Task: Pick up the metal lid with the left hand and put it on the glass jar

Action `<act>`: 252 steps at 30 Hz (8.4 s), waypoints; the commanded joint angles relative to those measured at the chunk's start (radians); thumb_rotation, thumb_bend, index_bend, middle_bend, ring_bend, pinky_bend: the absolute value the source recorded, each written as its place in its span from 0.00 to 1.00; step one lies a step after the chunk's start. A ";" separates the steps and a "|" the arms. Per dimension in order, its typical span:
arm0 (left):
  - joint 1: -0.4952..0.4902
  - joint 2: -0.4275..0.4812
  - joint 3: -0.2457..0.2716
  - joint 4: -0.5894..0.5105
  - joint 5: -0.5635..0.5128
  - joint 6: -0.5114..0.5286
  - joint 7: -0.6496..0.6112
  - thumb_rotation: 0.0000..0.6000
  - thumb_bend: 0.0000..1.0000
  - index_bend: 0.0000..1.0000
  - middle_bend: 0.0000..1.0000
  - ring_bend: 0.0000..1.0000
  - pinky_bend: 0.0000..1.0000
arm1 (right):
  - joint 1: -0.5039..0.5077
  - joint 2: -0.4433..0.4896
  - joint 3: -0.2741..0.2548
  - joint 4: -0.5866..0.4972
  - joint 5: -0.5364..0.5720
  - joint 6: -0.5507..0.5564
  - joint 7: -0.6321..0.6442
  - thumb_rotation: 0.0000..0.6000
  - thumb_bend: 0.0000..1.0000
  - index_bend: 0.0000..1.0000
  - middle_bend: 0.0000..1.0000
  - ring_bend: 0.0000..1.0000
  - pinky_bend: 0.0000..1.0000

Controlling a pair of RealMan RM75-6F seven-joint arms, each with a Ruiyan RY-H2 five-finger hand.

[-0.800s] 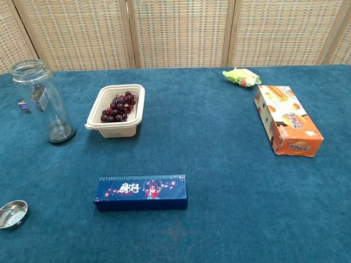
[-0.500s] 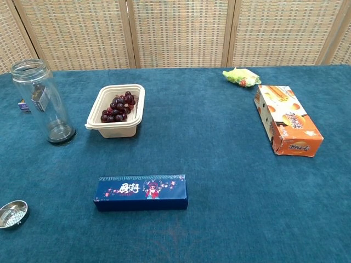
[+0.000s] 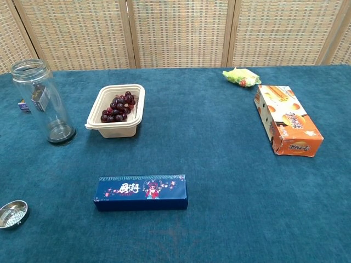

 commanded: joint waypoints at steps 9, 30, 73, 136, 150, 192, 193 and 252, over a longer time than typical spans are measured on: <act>-0.035 -0.114 -0.007 0.084 -0.083 -0.060 0.049 1.00 0.38 0.45 0.00 0.00 0.00 | 0.004 0.008 -0.001 0.002 0.009 -0.012 0.020 1.00 0.00 0.00 0.00 0.00 0.00; -0.057 -0.146 0.000 0.115 -0.119 -0.071 0.057 1.00 0.42 0.53 0.00 0.00 0.00 | 0.008 0.012 -0.003 0.002 0.016 -0.027 0.031 1.00 0.00 0.00 0.00 0.00 0.00; -0.221 0.211 -0.252 -0.205 -0.079 0.024 -0.059 1.00 0.51 0.60 0.00 0.00 0.00 | 0.019 -0.004 0.007 0.011 0.053 -0.049 0.010 1.00 0.00 0.00 0.00 0.00 0.00; -0.495 0.118 -0.295 0.073 -0.549 -0.224 -0.027 1.00 0.51 0.60 0.00 0.00 0.00 | 0.033 -0.027 0.027 0.037 0.103 -0.075 0.000 1.00 0.00 0.00 0.00 0.00 0.00; -0.494 0.131 -0.291 0.063 -0.546 -0.219 -0.039 1.00 0.49 0.00 0.00 0.00 0.00 | 0.033 -0.028 0.027 0.035 0.103 -0.074 -0.002 1.00 0.00 0.00 0.00 0.00 0.00; -0.421 0.298 -0.190 -0.122 -0.400 -0.202 0.014 1.00 0.99 0.31 0.00 0.00 0.00 | 0.028 -0.022 0.024 0.029 0.090 -0.065 0.007 1.00 0.00 0.00 0.00 0.00 0.00; -0.421 0.296 -0.190 -0.120 -0.403 -0.201 0.017 1.00 0.99 0.31 0.00 0.00 0.00 | 0.028 -0.021 0.024 0.029 0.090 -0.065 0.007 1.00 0.00 0.00 0.00 0.00 0.00; -0.133 0.274 -0.125 -0.105 -0.284 0.260 -0.084 1.00 0.14 0.00 0.00 0.00 0.00 | 0.028 -0.022 0.024 0.028 0.085 -0.062 0.007 1.00 0.00 0.00 0.00 0.00 0.00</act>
